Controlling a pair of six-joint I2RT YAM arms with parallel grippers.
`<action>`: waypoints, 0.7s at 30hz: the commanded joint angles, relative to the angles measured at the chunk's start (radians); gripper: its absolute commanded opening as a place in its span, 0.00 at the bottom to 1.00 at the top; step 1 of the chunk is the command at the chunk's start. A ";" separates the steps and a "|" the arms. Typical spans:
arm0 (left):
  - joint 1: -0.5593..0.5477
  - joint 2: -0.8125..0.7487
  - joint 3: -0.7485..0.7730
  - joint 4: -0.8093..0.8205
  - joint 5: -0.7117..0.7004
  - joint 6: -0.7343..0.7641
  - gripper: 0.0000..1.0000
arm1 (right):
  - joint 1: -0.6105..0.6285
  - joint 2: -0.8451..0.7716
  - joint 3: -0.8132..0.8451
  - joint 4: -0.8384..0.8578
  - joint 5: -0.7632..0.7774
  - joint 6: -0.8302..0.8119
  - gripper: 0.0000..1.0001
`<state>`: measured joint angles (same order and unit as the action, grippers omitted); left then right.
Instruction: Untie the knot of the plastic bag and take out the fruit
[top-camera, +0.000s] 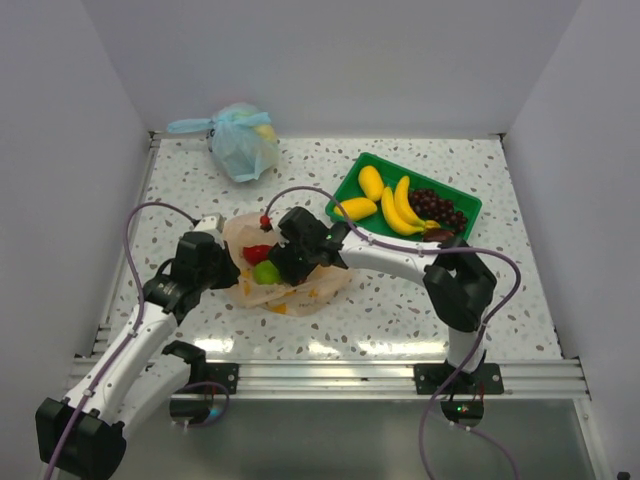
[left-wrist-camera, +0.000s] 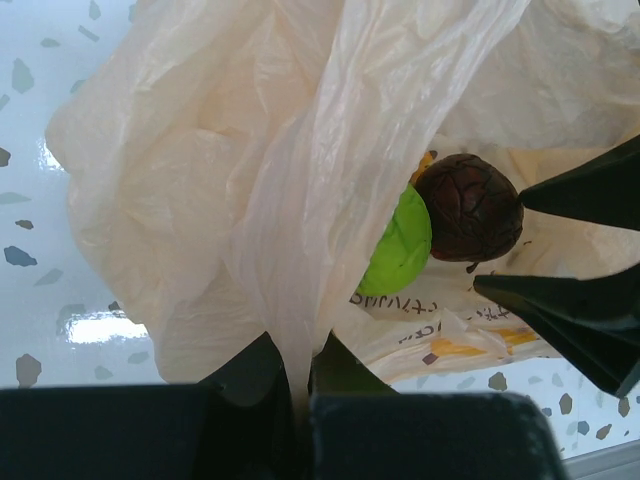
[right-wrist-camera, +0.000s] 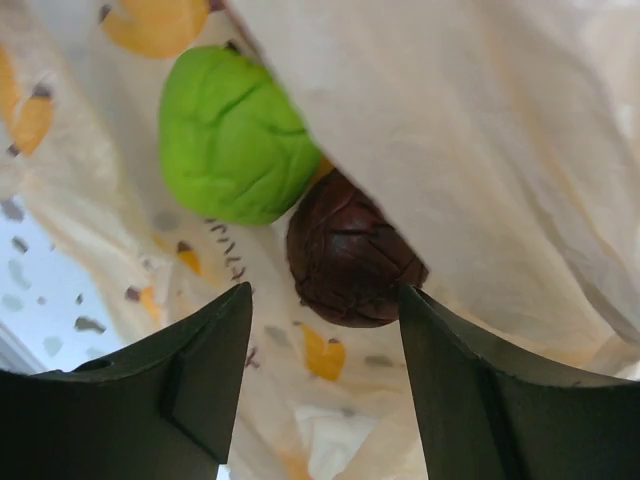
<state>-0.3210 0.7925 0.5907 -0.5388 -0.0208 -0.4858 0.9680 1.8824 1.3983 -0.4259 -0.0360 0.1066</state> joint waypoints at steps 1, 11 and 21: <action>0.002 -0.009 -0.006 0.053 0.013 0.019 0.01 | -0.020 0.023 0.001 0.075 0.074 0.041 0.64; 0.003 -0.009 -0.008 0.054 0.013 0.019 0.01 | -0.020 0.095 -0.048 0.150 0.044 0.047 0.86; 0.003 -0.004 -0.008 0.053 0.010 0.018 0.01 | -0.020 -0.031 -0.093 0.213 -0.002 0.021 0.54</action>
<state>-0.3210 0.7925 0.5907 -0.5388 -0.0143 -0.4858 0.9478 1.9526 1.3106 -0.2714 -0.0135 0.1326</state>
